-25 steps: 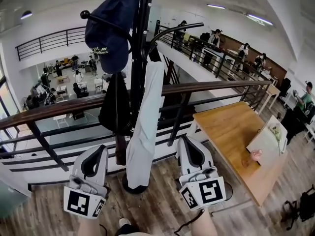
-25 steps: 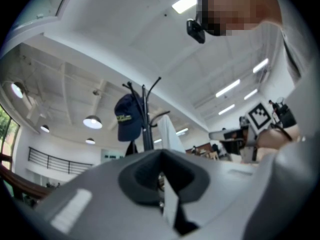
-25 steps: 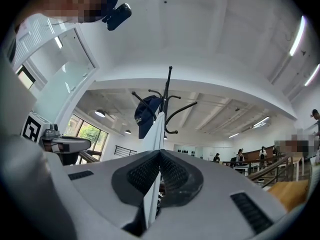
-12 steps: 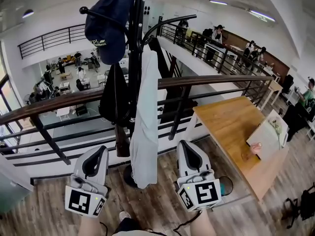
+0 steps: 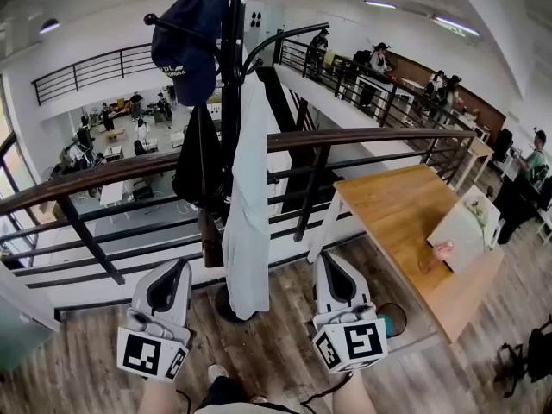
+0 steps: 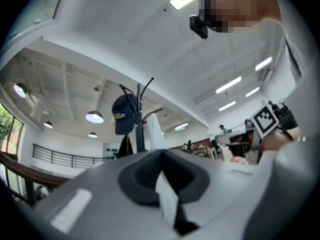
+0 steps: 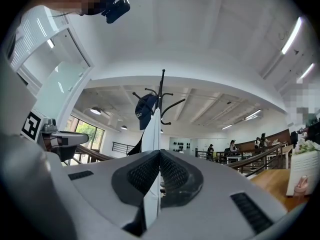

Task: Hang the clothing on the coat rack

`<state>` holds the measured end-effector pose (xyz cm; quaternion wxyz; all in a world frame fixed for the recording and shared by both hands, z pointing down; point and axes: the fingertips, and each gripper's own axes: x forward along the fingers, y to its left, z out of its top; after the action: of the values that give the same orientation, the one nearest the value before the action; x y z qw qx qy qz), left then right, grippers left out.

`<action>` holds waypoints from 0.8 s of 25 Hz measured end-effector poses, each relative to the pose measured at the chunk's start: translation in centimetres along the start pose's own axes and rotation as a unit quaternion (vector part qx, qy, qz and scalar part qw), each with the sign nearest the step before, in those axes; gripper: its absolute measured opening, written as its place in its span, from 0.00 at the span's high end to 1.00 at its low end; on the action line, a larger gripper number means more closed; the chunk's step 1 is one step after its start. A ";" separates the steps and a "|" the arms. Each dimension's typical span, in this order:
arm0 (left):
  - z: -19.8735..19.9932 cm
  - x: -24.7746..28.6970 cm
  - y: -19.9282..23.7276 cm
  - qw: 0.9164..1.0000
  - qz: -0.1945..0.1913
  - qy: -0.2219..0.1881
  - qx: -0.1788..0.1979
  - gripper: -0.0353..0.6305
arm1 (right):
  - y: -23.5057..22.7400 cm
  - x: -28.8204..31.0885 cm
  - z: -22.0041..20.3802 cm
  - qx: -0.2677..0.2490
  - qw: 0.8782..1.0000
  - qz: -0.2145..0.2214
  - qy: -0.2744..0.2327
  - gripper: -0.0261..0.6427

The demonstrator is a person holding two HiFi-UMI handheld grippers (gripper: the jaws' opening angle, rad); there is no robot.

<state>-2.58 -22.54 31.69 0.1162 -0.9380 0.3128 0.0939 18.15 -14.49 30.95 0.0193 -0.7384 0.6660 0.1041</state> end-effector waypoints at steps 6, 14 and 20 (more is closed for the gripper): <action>0.4 -1.3 -1.3 1.000 -0.002 -0.001 0.002 0.94 | 0.1 -1.9 0.1 0.012 1.000 -0.001 -0.008 0.96; 1.3 -2.3 -3.0 1.000 -0.011 -0.005 0.005 0.94 | 0.5 -3.9 0.3 0.010 1.000 0.000 -0.002 0.96; 1.3 -2.3 -3.6 1.000 -0.016 -0.007 0.004 0.94 | 0.6 -4.3 0.2 0.010 1.000 0.001 -0.001 0.96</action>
<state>-2.33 -18.03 31.58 0.1235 -0.9417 0.2974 0.0976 17.16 -10.29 31.60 0.0274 -0.7374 0.6677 0.0983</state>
